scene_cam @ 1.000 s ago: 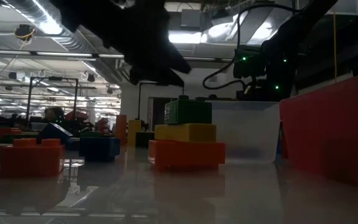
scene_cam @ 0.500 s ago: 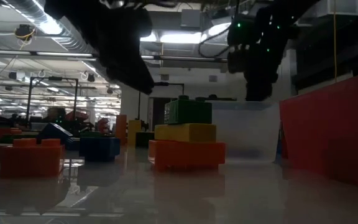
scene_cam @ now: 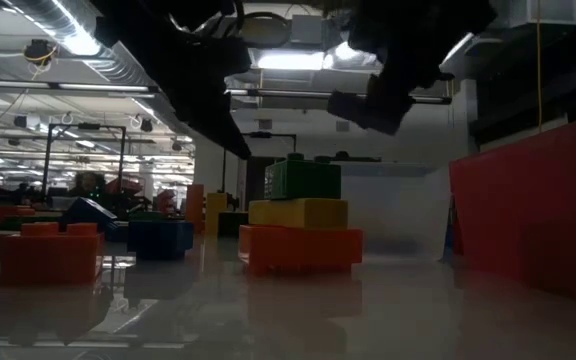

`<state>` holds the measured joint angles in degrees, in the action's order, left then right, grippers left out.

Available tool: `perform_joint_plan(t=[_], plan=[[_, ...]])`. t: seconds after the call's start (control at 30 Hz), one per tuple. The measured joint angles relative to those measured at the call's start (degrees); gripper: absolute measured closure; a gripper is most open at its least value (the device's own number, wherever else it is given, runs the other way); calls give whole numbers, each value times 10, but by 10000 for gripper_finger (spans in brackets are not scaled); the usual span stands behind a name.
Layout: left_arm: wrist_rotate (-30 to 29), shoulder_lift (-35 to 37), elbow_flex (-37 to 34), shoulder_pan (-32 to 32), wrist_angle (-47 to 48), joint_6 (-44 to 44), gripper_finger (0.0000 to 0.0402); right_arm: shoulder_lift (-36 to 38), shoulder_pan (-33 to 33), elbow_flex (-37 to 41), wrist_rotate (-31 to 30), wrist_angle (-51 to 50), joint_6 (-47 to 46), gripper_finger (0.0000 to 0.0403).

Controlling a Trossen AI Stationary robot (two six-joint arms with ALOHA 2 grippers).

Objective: Sort blocks by size
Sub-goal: Put the purple rectangular block into the transparent bin

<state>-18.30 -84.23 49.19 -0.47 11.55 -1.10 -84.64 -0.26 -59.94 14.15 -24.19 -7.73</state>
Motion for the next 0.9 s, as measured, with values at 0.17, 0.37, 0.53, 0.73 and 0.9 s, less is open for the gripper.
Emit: perform_joint_plan(t=[0.17, 0.37, 0.53, 0.73, 0.9], plan=[[0, -4, 0, 17, -1, 15, 212, 0, 34, 0, -99, 22, 9, 277], [1, -29, 0, 24, -1, 18, 212, 0, 40, 0, -134, 22, 9, 275], [1, -56, 0, 24, -5, 55, 212, 0, 40, 0, -131, 22, 9, 274], [1, -90, 0, 24, -7, 85, 212, 0, 40, 0, -131, 22, 9, 274], [1, -114, -1, 25, -23, 102, 212, -6, 40, -1, -131, 29, 10, 248]])
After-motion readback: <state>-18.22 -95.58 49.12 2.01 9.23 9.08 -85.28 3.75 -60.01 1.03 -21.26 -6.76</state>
